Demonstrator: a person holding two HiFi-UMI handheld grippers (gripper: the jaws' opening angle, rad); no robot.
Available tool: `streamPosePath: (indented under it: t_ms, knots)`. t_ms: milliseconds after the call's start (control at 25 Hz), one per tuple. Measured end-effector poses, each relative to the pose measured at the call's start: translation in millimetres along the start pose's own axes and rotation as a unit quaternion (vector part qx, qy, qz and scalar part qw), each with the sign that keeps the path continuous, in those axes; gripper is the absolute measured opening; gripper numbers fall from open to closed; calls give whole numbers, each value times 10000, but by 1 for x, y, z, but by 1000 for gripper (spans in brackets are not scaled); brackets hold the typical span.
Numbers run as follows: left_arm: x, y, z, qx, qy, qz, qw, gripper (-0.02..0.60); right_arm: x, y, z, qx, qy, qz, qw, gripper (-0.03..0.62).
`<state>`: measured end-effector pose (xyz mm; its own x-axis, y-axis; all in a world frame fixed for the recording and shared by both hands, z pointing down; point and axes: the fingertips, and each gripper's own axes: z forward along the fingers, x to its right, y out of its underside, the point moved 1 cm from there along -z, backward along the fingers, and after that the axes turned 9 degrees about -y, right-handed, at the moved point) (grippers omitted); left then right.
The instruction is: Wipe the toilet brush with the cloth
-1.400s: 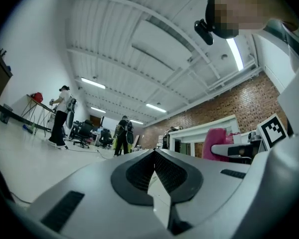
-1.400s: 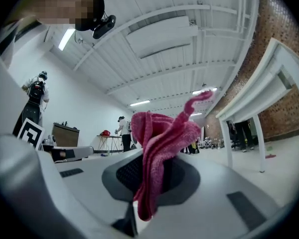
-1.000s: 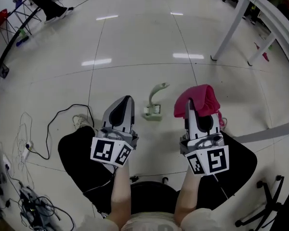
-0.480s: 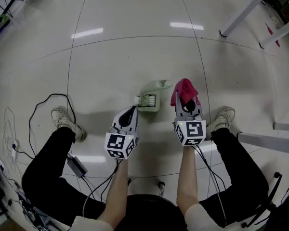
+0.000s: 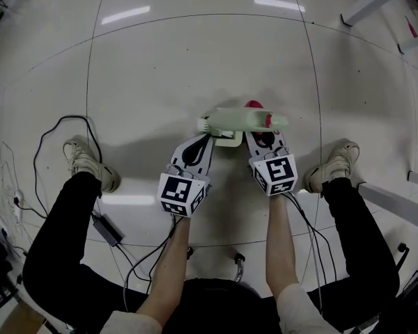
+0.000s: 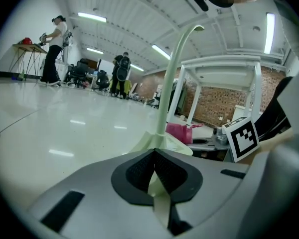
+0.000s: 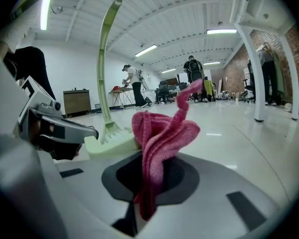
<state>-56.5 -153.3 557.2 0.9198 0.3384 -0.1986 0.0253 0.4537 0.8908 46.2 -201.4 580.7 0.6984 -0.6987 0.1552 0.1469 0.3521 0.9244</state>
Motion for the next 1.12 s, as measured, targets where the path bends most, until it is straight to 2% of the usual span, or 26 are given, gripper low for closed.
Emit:
streamPosePath:
  t_ms: [200, 400, 600, 760, 880, 1000, 1120]
  knots:
    - [4, -1, -2, -41, -20, -104, 9999, 5, -21, 9, -18, -72, 99, 154, 9998, 32]
    - [18, 2, -5, -188, 59, -56, 9998, 5, -50, 33, -48, -35, 477, 771, 9959, 32]
    - [19, -1, -8, -164, 68, -51, 9998, 5, -85, 47, -64, -235, 328, 855, 9955, 32]
    - [5, -6, -25, -29, -165, -38, 9999, 5, -116, 53, -58, -529, 25, 496, 9974, 32]
    - [-18, -2, -37, 10, -461, -201, 9987, 5, -148, 52, -34, -611, -560, 179, 9964, 32]
    - [-36, 5, -43, -7, -676, -320, 9972, 5, -176, 48, -10, -736, -1092, -402, 9905, 32]
    - [-44, 9, -47, -16, -757, -304, 9967, 5, -173, 48, 4, -767, -1131, -642, 9885, 31]
